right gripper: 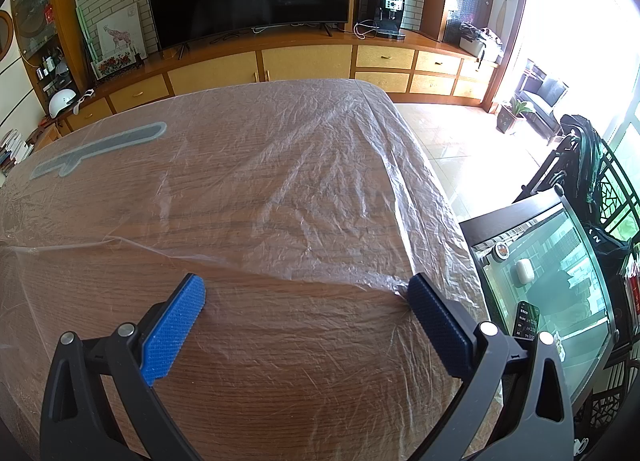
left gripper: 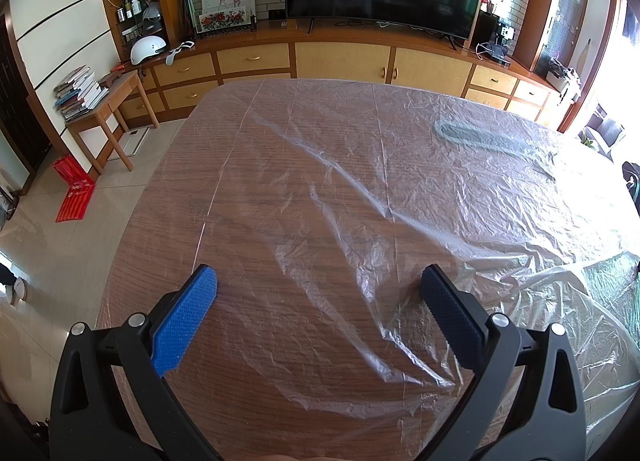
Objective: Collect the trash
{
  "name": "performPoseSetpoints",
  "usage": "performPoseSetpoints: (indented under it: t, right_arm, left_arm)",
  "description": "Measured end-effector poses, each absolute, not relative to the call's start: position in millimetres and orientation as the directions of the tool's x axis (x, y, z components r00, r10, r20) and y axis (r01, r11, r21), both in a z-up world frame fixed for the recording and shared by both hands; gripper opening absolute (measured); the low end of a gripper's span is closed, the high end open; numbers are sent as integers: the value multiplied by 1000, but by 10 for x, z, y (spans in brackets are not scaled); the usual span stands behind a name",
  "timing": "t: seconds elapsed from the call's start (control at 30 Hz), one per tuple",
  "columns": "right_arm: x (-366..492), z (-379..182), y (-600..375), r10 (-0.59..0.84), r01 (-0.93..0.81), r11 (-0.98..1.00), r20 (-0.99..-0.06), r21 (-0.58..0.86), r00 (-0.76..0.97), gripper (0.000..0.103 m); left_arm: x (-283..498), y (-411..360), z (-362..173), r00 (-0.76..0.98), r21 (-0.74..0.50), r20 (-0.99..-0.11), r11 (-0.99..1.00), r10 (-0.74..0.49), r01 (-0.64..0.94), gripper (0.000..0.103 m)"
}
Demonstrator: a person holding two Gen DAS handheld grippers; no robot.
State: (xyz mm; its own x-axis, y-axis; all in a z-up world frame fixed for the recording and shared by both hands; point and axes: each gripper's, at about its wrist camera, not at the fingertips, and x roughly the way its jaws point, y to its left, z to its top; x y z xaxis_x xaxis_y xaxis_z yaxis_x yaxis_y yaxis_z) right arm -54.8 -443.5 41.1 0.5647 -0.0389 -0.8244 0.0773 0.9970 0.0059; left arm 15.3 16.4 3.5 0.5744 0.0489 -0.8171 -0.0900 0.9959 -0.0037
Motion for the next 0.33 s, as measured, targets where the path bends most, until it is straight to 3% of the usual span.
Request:
performPoseSetpoints:
  t: [0.33]
  right_arm:
    - [-547, 412, -4435, -39, 77, 997, -824, 6, 565, 99]
  left_arm:
    - [156, 172, 31, 574, -4, -817, 996, 49, -90, 102]
